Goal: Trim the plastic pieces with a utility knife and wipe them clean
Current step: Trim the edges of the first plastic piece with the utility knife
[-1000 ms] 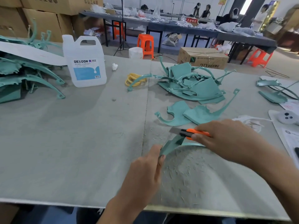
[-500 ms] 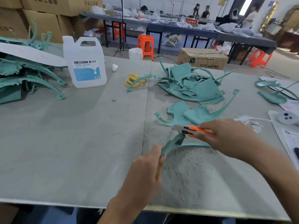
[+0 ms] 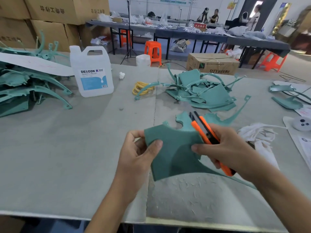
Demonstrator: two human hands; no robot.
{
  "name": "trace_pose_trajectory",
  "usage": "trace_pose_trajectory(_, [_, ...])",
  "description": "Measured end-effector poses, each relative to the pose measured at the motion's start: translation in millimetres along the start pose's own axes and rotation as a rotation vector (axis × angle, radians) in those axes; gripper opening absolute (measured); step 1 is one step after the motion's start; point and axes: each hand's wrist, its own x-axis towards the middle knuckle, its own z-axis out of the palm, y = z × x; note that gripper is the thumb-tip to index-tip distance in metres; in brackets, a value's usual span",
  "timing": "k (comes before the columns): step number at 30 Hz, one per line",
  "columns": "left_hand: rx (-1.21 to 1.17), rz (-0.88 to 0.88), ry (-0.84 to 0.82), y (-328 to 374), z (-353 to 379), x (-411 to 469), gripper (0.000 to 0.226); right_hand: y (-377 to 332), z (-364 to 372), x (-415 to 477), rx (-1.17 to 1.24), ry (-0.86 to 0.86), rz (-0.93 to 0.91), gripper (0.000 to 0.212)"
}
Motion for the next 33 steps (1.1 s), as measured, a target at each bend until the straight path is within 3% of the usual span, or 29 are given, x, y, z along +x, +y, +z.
trace_pose_trajectory(2, [0.149, 0.002, 0.193, -9, 5, 3, 0.037, 9, 19, -2, 0.099, 0.157, -0.006, 0.026])
trace_pose_trajectory(5, [0.421, 0.034, 0.425, -21, 14, 4, 0.033, 21, 50, -6, 0.065, 0.391, -0.037, 0.024])
trace_pose_trajectory(7, [0.406, 0.043, 0.396, -26, 23, 4, 0.045, 25, 67, -11, 0.069, 0.504, -0.039, 0.023])
trace_pose_trajectory(10, [0.377, -0.026, 0.204, -25, 36, 6, 0.083, 26, 91, -22, 0.147, 0.570, -0.053, 0.021])
trace_pose_trajectory(12, [0.284, -0.043, 0.108, -24, 40, 9, 0.108, 24, 101, -29, 0.162, 0.561, -0.063, 0.025])
trace_pose_trajectory(14, [0.134, -0.061, 0.070, -20, 38, 13, 0.117, 22, 106, -36, 0.175, 0.487, -0.099, 0.029])
trace_pose_trajectory(19, [0.019, -0.120, -0.045, -14, 27, 15, 0.063, 15, 89, -42, 0.282, 0.205, -0.128, 0.034])
trace_pose_trajectory(22, [0.052, -0.176, -0.097, -9, 21, 16, 0.058, 9, 61, -32, 0.140, 0.210, -0.207, 0.043])
trace_pose_trajectory(27, [-0.096, -0.318, -0.106, -9, 25, 16, 0.051, -4, 42, -11, -0.209, 0.188, -0.308, 0.044])
trace_pose_trajectory(33, [-0.069, -0.297, -0.177, -11, 21, 4, 0.029, -8, 41, -1, -0.355, 0.101, -0.361, 0.043])
